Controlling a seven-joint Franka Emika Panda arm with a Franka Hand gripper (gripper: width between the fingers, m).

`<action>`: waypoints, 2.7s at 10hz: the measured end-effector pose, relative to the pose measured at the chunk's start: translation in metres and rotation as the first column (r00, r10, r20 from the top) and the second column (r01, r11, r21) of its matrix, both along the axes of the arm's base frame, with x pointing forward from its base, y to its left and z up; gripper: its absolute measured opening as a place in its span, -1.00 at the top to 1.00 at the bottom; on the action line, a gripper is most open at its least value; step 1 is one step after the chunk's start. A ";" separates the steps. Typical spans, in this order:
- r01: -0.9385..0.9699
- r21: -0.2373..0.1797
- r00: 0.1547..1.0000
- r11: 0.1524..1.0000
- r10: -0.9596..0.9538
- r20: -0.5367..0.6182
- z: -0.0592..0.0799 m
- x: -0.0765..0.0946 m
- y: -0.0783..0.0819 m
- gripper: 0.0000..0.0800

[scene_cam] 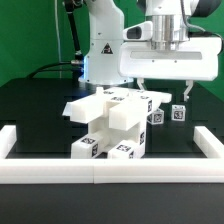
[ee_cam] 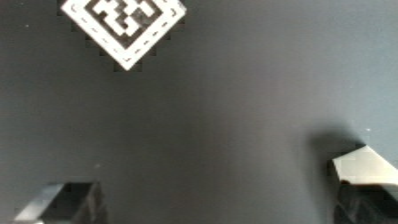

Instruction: Assemble chair

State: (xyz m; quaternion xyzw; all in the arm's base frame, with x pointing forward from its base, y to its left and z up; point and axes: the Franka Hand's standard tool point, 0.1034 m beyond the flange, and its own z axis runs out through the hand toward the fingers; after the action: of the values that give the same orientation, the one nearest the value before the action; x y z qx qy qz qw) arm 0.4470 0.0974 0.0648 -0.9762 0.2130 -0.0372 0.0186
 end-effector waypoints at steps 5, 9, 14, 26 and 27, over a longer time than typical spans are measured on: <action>-0.115 -0.003 0.993 0.993 0.115 -0.001 -0.001 -0.015 0.027 -0.62; -0.192 -0.001 0.981 0.981 0.192 -0.005 -0.002 -0.026 0.039 -0.62; -0.246 -0.005 0.969 0.969 0.246 -0.005 -0.006 -0.041 0.044 -0.62; -0.284 -0.037 0.959 0.958 0.283 -0.019 -0.036 -0.080 0.065 -0.62; -0.285 -0.041 0.958 0.958 0.284 -0.027 -0.040 -0.082 0.064 -0.62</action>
Offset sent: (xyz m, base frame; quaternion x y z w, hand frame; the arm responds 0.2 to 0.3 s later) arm -0.0280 0.0323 0.0037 -0.0113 0.0241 -0.1201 0.9924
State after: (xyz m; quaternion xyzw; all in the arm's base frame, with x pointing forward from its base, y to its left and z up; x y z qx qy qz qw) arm 0.3651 0.1612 0.0245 -0.9972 0.0695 -0.0289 -0.0003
